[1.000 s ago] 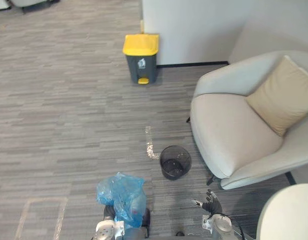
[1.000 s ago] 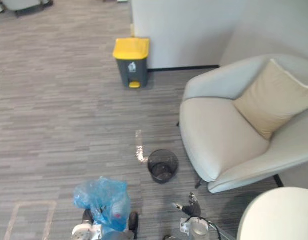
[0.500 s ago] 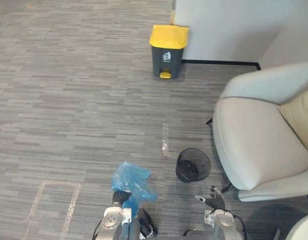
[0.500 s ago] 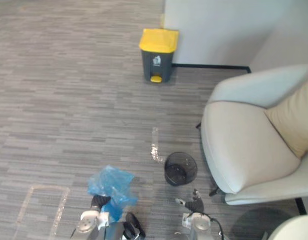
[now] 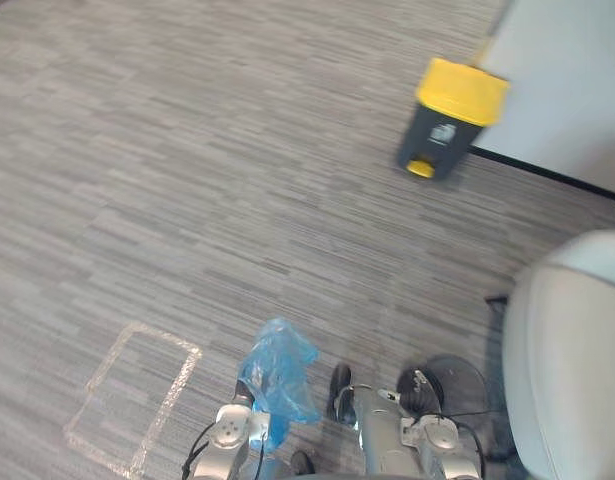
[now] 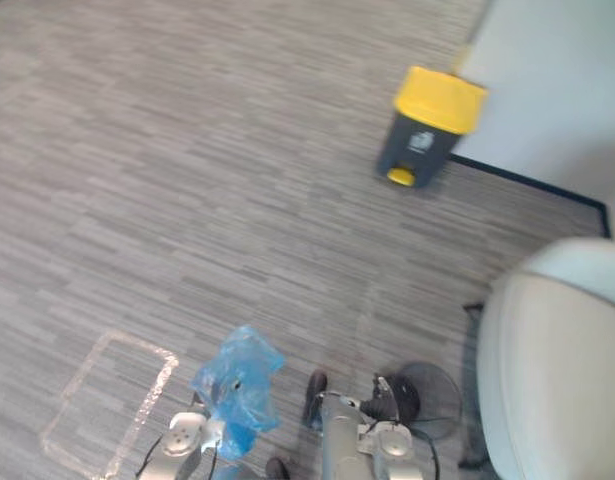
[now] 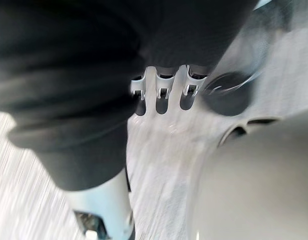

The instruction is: Gather rubbish on tea table into small bin, then transfer packed bag to large trash can.

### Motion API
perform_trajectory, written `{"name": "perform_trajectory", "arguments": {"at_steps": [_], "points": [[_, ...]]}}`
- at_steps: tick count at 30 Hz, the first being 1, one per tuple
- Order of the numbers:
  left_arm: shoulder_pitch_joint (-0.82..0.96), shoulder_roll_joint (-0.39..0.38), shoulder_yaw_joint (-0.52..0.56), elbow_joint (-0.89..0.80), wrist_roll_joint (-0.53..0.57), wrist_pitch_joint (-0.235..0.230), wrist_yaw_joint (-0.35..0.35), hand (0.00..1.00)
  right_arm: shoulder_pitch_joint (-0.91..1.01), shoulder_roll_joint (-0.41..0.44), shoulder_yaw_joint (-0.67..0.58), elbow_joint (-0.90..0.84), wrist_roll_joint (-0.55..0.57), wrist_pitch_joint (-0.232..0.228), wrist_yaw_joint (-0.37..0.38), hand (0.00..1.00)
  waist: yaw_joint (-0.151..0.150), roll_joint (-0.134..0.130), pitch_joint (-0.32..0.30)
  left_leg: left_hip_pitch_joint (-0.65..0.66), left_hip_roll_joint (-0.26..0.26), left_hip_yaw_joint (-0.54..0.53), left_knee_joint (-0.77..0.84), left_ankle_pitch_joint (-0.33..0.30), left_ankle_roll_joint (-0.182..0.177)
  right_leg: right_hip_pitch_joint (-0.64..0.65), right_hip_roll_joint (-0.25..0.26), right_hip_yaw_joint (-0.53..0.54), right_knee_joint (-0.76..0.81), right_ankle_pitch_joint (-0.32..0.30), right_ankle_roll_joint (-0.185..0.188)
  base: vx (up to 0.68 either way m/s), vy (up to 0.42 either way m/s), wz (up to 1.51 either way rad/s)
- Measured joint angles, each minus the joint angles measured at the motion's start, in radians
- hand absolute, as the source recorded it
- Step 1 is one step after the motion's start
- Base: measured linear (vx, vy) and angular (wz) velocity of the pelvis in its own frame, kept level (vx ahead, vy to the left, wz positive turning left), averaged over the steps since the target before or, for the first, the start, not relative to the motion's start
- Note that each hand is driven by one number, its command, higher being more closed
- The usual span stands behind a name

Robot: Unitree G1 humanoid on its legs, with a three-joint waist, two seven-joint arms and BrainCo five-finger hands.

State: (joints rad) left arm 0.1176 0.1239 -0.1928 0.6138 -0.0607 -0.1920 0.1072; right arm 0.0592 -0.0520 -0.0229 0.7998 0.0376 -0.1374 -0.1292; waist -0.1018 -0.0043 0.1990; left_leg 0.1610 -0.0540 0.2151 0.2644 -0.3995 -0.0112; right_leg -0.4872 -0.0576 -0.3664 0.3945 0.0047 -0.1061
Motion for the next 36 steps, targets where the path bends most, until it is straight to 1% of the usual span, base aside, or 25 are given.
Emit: {"name": "perform_trajectory", "arguments": {"at_steps": [1,2,3,4,6,8,9,11,12,13,14,15,16,18,19,22,25,26,28,30,31,32,33,34,36], "points": [[0.007,-0.009,0.010,0.006,-0.001,0.003,0.002,1.00,-0.008,-0.008,0.000,0.000,-0.002,-0.001,0.005,0.00,0.007,0.020,-0.002,-0.010,0.021,0.004,0.062,-0.011,-0.015,0.008,0.015,-0.004,0.028,-0.025,-0.030,0.76,-0.081,0.45],[0.028,-0.025,0.021,0.002,-0.001,0.004,0.003,1.00,-0.023,-0.022,0.000,-0.005,-0.002,0.000,0.007,0.00,0.018,0.061,-0.003,-0.066,0.075,0.032,0.210,0.006,-0.027,0.031,0.037,-0.005,0.031,-0.050,-0.046,0.61,0.019,-0.07],[0.033,-0.023,0.024,0.002,-0.001,0.005,0.002,1.00,-0.023,-0.028,0.000,-0.021,-0.001,-0.004,0.006,0.00,0.017,0.075,0.006,-0.133,0.111,0.062,0.389,0.090,-0.014,0.076,0.051,0.012,0.000,-0.095,-0.030,1.06,0.045,-0.29],[0.043,-0.027,0.053,-0.005,-0.004,0.004,0.000,1.00,-0.015,-0.022,0.010,-0.022,0.001,0.001,0.007,0.00,0.024,0.079,0.015,-0.227,0.186,0.091,0.638,0.121,0.039,0.166,0.072,0.044,-0.053,-0.124,-0.022,0.75,0.058,-0.20],[0.046,-0.027,0.068,-0.012,-0.005,0.004,0.001,1.00,-0.008,-0.008,0.012,-0.020,0.003,0.002,0.004,0.00,0.044,0.053,0.031,-0.281,0.219,0.108,0.758,0.089,0.078,0.297,0.072,0.099,-0.110,-0.160,-0.012,0.73,0.065,-0.42],[0.052,-0.027,0.071,-0.035,-0.004,0.001,-0.003,1.00,-0.015,0.004,0.007,-0.021,0.006,-0.001,0.000,0.00,0.065,0.019,0.036,-0.368,0.214,0.101,0.744,0.061,0.071,0.408,0.042,0.170,-0.173,-0.180,0.005,0.78,0.161,-0.86],[0.048,-0.037,0.086,-0.035,-0.002,-0.001,-0.003,1.00,-0.034,0.002,0.003,-0.020,0.007,-0.003,-0.001,0.00,0.080,0.012,0.037,-0.460,0.202,0.089,0.666,0.043,0.036,0.436,0.013,0.214,-0.174,-0.180,0.006,0.66,0.221,-0.99],[0.038,-0.047,0.094,-0.032,-0.001,-0.001,-0.004,1.00,-0.057,0.006,-0.018,-0.016,0.007,-0.002,-0.005,0.00,0.089,0.002,0.055,-0.547,0.163,0.025,0.509,0.051,0.026,0.473,-0.033,0.257,-0.168,-0.190,0.022,0.60,0.316,-0.85],[0.035,-0.054,0.096,-0.032,-0.001,-0.001,-0.003,1.00,-0.065,0.011,-0.035,-0.012,0.006,-0.003,-0.008,0.00,0.104,-0.002,0.058,-0.583,0.126,-0.067,0.336,0.116,-0.018,0.491,-0.068,0.295,-0.146,-0.219,0.068,0.59,0.375,-1.15],[0.048,-0.075,0.094,-0.031,0.000,-0.003,-0.003,1.00,-0.058,0.000,-0.047,0.003,0.005,-0.007,-0.009,0.00,0.119,0.029,0.049,-0.564,0.119,-0.205,0.063,0.274,-0.070,0.506,-0.059,0.344,-0.126,-0.261,0.136,0.59,0.443,-1.08],[0.038,-0.079,0.094,-0.009,0.000,-0.006,-0.003,1.00,-0.066,0.005,-0.051,0.022,0.005,-0.005,-0.012,0.00,0.127,0.019,0.058,-0.551,0.103,-0.185,0.091,0.375,-0.019,0.533,-0.080,0.387,-0.123,-0.287,0.173,0.56,0.427,-0.76],[0.018,-0.076,0.104,0.006,-0.001,-0.003,0.003,1.00,-0.067,0.020,-0.039,0.026,0.002,0.002,-0.007,0.00,0.116,0.004,0.056,-0.541,0.095,-0.158,0.107,0.347,-0.039,0.523,-0.095,0.415,-0.121,-0.288,0.180,0.62,0.451,-0.55],[0.017,-0.072,0.114,0.004,-0.001,-0.008,0.004,1.00,-0.072,0.035,-0.030,0.025,0.001,0.001,-0.006,0.00,0.124,0.006,0.058,-0.542,0.105,-0.144,0.182,0.290,-0.023,0.504,-0.061,0.457,-0.117,-0.265,0.187,0.45,0.298,-0.51],[0.025,-0.064,0.115,0.018,-0.001,-0.006,0.004,1.00,-0.069,0.046,-0.022,0.025,0.000,0.000,-0.005,0.00,0.139,-0.004,0.053,-0.511,0.109,-0.101,0.273,0.207,0.001,0.494,-0.061,0.483,-0.056,-0.241,0.198,0.42,0.258,-1.05],[0.033,-0.060,0.115,0.019,-0.001,-0.005,0.003,1.00,-0.069,0.048,-0.012,0.022,-0.001,-0.001,-0.004,0.00,0.151,-0.004,0.053,-0.455,0.114,-0.063,0.287,0.165,0.033,0.483,-0.067,0.520,0.027,-0.225,0.224,0.44,0.266,-1.24],[0.032,-0.043,0.114,0.018,-0.002,-0.003,0.003,1.00,-0.068,0.055,0.001,0.020,-0.006,-0.001,0.003,0.00,0.150,-0.004,0.053,-0.328,0.126,0.001,0.203,0.093,0.053,0.363,-0.087,0.464,0.283,-0.179,0.316,0.29,0.169,-1.00],[0.031,-0.023,0.105,0.029,-0.004,0.004,0.004,1.00,-0.062,0.048,0.022,0.021,-0.040,0.001,0.003,0.00,0.146,-0.009,0.051,-0.180,0.131,0.094,0.079,0.089,0.046,0.241,-0.165,0.175,0.407,-0.264,0.206,0.33,0.092,-0.96],[0.031,-0.020,0.105,0.034,-0.011,0.004,0.004,1.00,-0.055,0.043,0.032,0.022,-0.046,0.003,0.004,0.00,0.135,-0.002,0.053,-0.109,0.137,0.127,0.022,0.089,0.046,0.213,-0.161,0.045,0.325,-0.283,0.180,0.36,0.014,-0.69],[0.020,-0.022,0.105,0.052,-0.014,0.004,0.004,1.00,-0.054,0.041,0.032,0.027,-0.050,0.005,0.004,0.00,0.127,0.003,0.052,-0.076,0.149,0.145,-0.009,0.089,0.046,0.186,-0.138,-0.016,0.238,-0.274,0.163,0.29,-0.041,-0.36],[0.002,-0.020,0.104,0.070,-0.020,0.005,0.004,1.00,-0.060,0.039,0.032,0.027,-0.067,0.008,0.005,0.00,0.103,0.009,0.055,-0.033,0.175,0.156,-0.046,0.090,0.044,0.130,-0.084,-0.061,0.043,-0.182,0.134,0.35,-0.103,-0.15],[0.003,-0.019,0.096,0.072,-0.020,0.004,0.004,1.00,-0.047,0.037,0.032,0.027,-0.073,0.008,0.005,0.00,0.100,-0.003,0.048,-0.007,0.172,0.153,-0.057,0.090,-0.002,0.137,-0.063,-0.056,-0.059,-0.104,0.126,0.51,-0.195,0.02],[0.017,-0.019,0.093,0.068,-0.019,0.003,0.000,1.00,-0.018,0.034,0.036,0.027,-0.079,0.008,0.006,0.00,0.101,-0.031,0.030,0.033,0.151,0.139,-0.061,0.072,-0.045,0.142,-0.067,-0.026,-0.141,0.046,0.068,0.45,-0.197,0.02],[0.012,-0.031,0.097,0.087,-0.019,0.005,0.000,1.00,-0.020,0.018,0.036,0.021,-0.079,0.008,0.008,0.00,0.102,-0.019,0.024,0.049,0.164,0.122,-0.052,0.054,-0.072,0.136,-0.055,-0.016,-0.096,0.037,0.027,0.55,-0.228,-0.08],[0.020,-0.043,0.094,0.092,-0.019,0.008,-0.001,1.00,-0.030,0.003,0.036,0.022,-0.079,0.010,0.010,0.00,0.104,0.019,0.008,0.035,0.209,0.099,0.008,0.055,-0.083,0.137,-0.035,-0.020,-0.069,0.000,0.023,0.43,-0.216,-0.15],[0.024,-0.065,0.088,0.088,-0.019,0.007,-0.004,1.00,-0.023,-0.013,0.034,0.026,-0.079,0.010,0.010,0.00,0.103,0.059,-0.002,-0.092,0.288,0.033,0.328,0.107,-0.105,0.184,0.019,-0.021,-0.084,-0.054,0.015,0.44,-0.221,-0.24]]}}
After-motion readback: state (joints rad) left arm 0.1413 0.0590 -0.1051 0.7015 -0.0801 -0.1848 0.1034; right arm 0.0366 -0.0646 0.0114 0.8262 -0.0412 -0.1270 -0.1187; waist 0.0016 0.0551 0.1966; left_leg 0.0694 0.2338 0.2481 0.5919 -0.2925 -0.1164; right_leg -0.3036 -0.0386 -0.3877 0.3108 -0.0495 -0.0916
